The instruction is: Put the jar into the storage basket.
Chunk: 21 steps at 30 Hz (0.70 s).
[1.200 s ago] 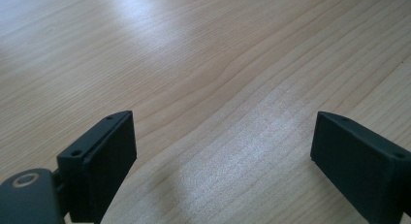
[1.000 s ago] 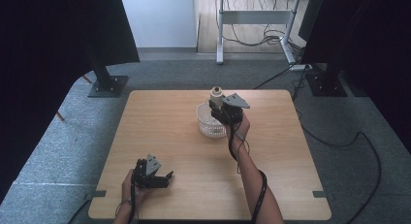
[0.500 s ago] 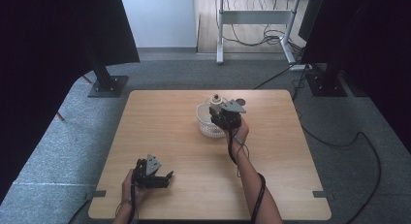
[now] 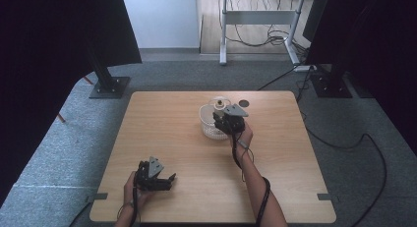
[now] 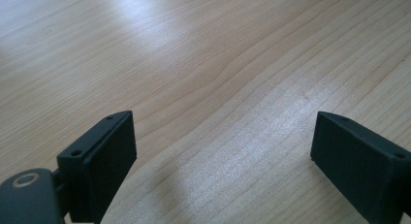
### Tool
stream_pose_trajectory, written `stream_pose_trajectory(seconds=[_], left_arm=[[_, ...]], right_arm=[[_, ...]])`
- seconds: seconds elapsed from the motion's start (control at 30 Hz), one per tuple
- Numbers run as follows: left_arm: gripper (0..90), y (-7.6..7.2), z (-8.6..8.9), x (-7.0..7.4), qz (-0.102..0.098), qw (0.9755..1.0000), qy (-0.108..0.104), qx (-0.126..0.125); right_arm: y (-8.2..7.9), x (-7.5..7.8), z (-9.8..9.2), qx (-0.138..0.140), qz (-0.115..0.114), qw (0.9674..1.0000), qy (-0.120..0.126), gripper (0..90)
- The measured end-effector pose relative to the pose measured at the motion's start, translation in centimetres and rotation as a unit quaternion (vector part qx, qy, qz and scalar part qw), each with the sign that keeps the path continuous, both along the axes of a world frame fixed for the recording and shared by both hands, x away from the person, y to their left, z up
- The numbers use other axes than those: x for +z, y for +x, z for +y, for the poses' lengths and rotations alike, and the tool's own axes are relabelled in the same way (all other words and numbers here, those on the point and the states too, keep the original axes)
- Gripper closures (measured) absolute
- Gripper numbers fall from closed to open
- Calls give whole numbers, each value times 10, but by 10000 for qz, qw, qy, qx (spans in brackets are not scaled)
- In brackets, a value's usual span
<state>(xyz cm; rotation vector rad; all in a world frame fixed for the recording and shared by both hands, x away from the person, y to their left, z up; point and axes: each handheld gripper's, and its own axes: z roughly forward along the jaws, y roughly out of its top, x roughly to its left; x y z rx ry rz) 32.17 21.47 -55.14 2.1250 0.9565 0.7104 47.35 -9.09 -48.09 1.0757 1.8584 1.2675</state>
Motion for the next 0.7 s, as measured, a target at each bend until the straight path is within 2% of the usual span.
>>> stream_pose_trajectory(seconds=[0.3,0.4,0.47,0.7], left_arm=[[92,0,0,0,-2,10000,14,6],[92,0,0,0,-5,10000,24,4],[92,0,-1,0,-3,10000,30,2],[92,0,-1,0,-1,10000,32,5]], right_arm=[[-2,-3,-6,-53,41,9999,78,449],[-3,-4,-10,-55,63,9998,174,447],[-3,-4,-10,-31,39,9999,91,446],[-3,-3,-10,-18,56,9999,86,443]])
